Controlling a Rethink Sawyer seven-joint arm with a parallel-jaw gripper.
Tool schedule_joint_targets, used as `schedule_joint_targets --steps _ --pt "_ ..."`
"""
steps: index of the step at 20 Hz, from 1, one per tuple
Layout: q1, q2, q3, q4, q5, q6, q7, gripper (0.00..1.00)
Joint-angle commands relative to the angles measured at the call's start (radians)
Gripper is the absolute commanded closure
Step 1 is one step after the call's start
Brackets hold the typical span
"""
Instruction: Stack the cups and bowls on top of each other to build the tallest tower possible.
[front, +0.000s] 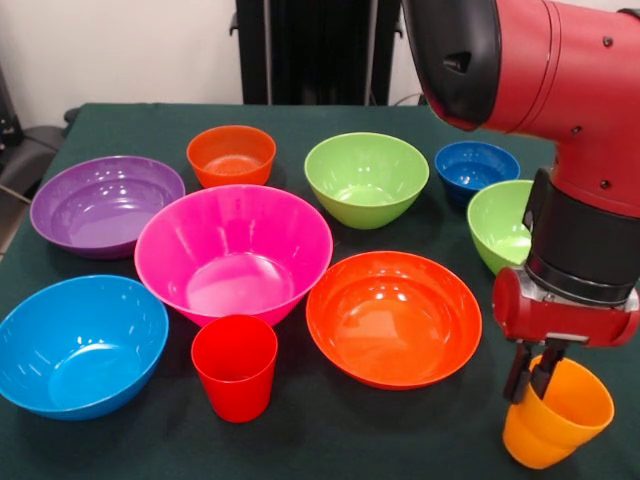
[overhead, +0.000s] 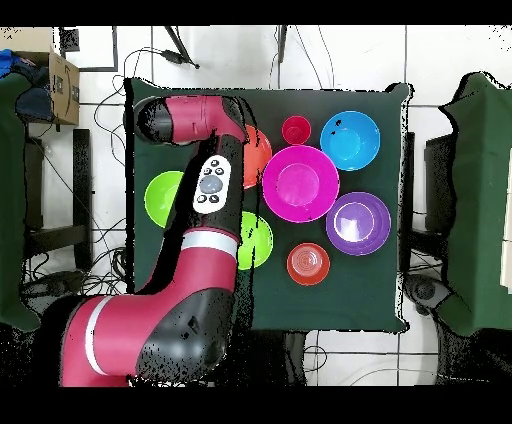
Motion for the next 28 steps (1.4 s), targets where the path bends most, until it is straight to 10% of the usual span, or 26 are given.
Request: schedule_joint_targets --steps 1,28 --pt "-0.001 -0.031 0.104 0.179 -0.035 -0.116 0.118 1.00" --pt "-0.063 -0.194 0.215 0.359 0.011 0.091 -0.004 1.00"
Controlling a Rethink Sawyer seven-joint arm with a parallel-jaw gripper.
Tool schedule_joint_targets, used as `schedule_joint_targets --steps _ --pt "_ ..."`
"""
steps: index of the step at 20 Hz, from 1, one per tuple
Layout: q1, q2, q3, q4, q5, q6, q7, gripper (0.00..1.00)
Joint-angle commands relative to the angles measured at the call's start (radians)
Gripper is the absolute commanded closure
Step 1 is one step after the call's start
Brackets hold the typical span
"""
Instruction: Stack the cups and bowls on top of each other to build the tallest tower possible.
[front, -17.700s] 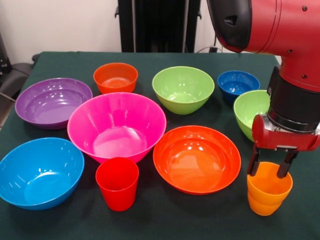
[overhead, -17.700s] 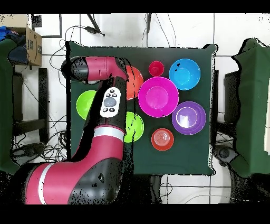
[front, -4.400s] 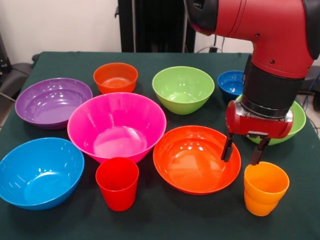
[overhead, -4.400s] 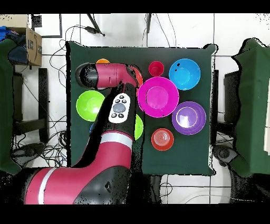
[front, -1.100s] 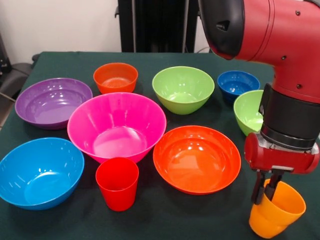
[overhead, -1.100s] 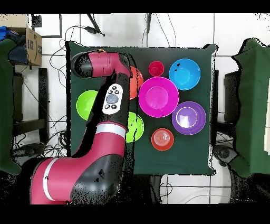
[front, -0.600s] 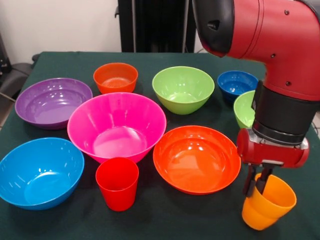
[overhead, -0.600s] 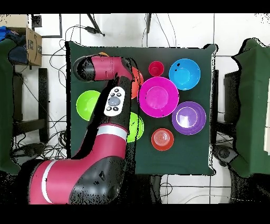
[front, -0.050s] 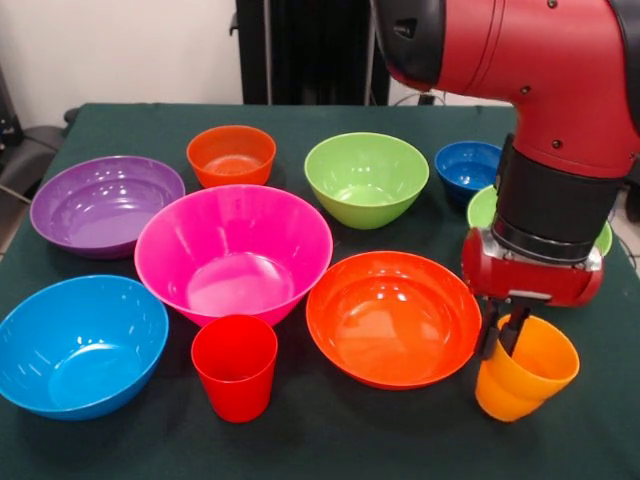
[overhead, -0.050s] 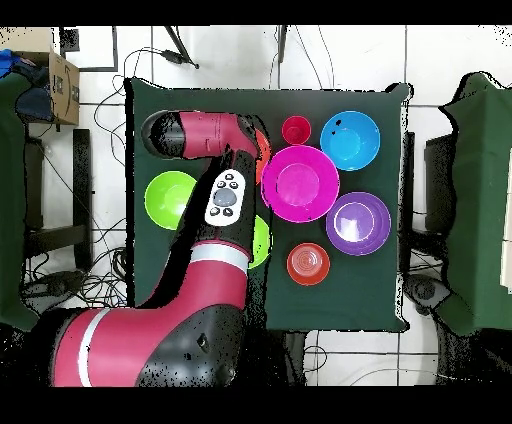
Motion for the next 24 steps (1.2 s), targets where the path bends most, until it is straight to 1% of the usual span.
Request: schedule_joint_targets --steps 1,3,4,7,8,11,15,16,20,24 --pt "-0.040 -0.078 0.163 0.138 0.007 0.154 -0.008 1.00" --pt "-0.044 -0.097 0.165 0.143 0.001 0.172 -0.018 1.00" --pt "-0.045 -0.119 0.171 0.172 0.003 0.161 -0.021 1.00" --pt "-0.059 -0.156 0.188 0.212 0.000 0.149 -0.026 1.00" --pt "-0.053 -0.173 0.181 0.220 -0.002 0.157 -0.022 1.00" --pt "-0.053 -0.181 0.184 0.216 -0.009 0.175 -0.023 1.00" --pt "-0.072 -0.192 0.216 0.205 0.000 0.221 -0.037 1.00" --pt "-0.074 -0.202 0.217 0.201 0.002 0.247 -0.038 1.00" --pt "-0.082 -0.214 0.224 0.190 -0.002 0.292 -0.048 1.00" --pt "-0.101 -0.255 0.237 0.241 -0.012 0.262 -0.062 1.00"
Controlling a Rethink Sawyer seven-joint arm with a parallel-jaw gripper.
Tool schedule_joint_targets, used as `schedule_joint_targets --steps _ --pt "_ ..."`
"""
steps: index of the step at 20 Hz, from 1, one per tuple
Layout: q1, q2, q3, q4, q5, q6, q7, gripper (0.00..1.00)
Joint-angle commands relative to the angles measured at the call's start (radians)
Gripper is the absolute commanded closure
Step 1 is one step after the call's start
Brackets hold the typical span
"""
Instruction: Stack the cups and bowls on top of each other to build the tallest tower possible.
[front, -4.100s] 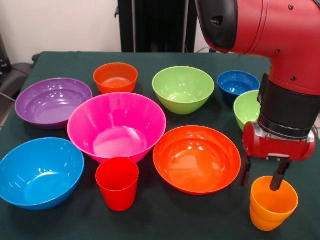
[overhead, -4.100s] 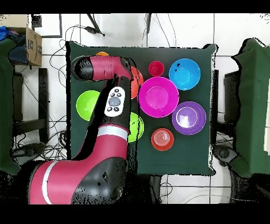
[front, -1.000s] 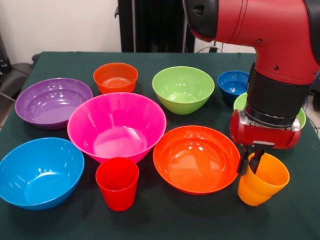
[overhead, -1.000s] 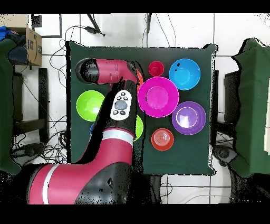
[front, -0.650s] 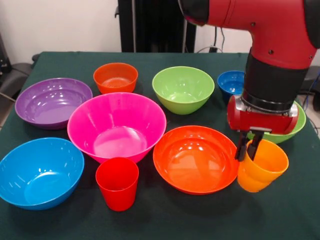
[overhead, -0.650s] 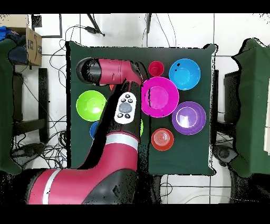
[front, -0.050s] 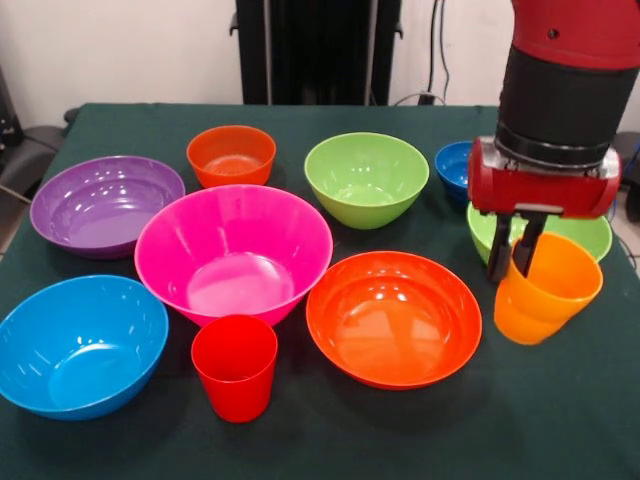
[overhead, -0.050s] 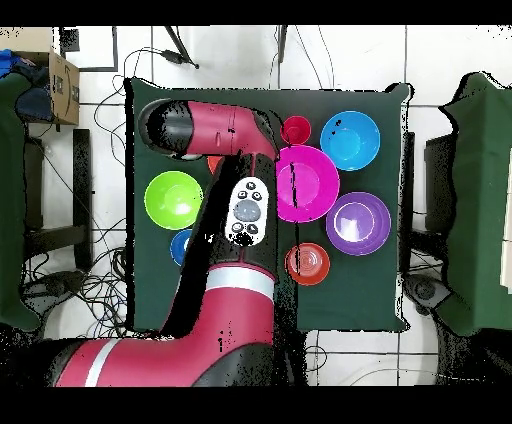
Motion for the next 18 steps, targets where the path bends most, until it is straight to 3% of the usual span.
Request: schedule_joint_targets --steps 1,11,18 --pt "-0.040 -0.071 0.143 0.124 -0.015 0.108 -0.061 1.00" --pt "-0.081 -0.207 0.106 0.157 -0.078 0.200 -0.138 1.00" --pt "-0.148 -0.250 0.125 0.186 -0.112 0.204 -0.233 1.00"
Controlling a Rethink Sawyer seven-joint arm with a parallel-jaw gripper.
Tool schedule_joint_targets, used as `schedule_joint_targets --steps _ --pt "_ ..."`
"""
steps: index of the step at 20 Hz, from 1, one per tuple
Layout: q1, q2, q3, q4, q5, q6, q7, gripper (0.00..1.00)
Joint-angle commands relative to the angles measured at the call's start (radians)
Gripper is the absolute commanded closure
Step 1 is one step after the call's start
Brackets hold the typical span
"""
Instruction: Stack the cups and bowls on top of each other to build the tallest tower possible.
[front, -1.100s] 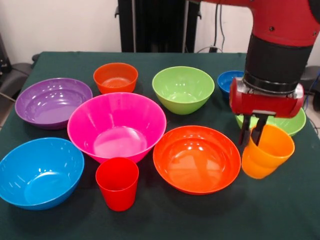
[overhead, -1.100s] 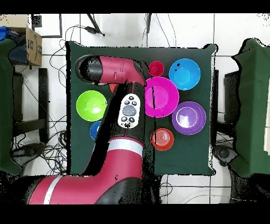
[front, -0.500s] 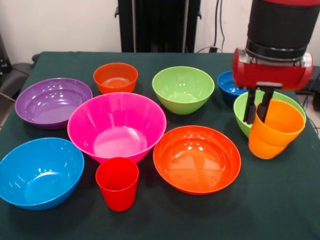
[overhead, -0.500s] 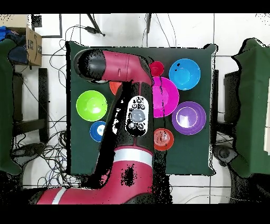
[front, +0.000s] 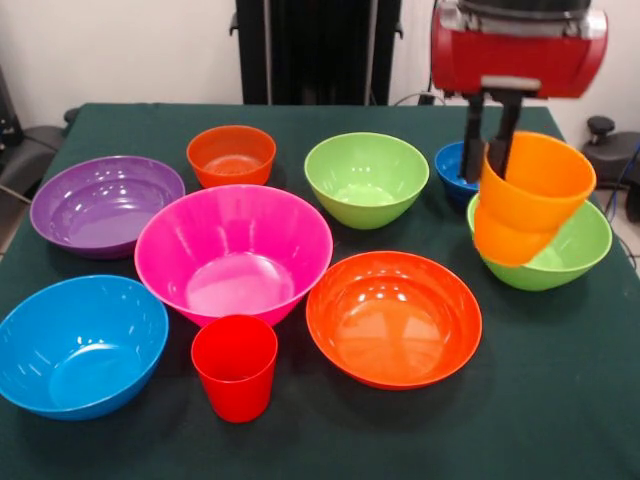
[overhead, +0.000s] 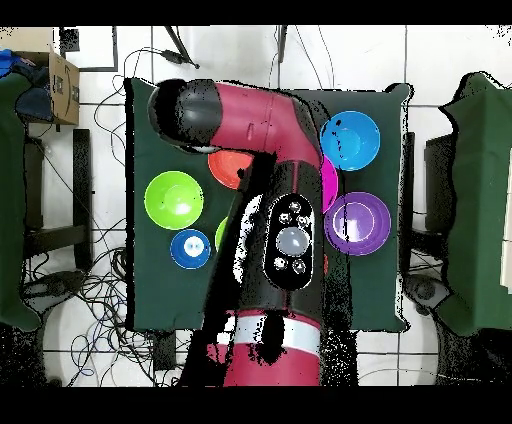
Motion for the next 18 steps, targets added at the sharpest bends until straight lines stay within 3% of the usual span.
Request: schedule_joint_targets --steps 1,9,18 --pt "-0.082 -0.065 0.111 0.129 -0.114 0.104 -0.253 1.00" --pt "-0.205 -0.050 0.200 0.132 -0.173 0.069 -0.389 1.00" --pt "-0.345 -0.026 0.337 0.162 -0.230 -0.011 -0.446 1.00"
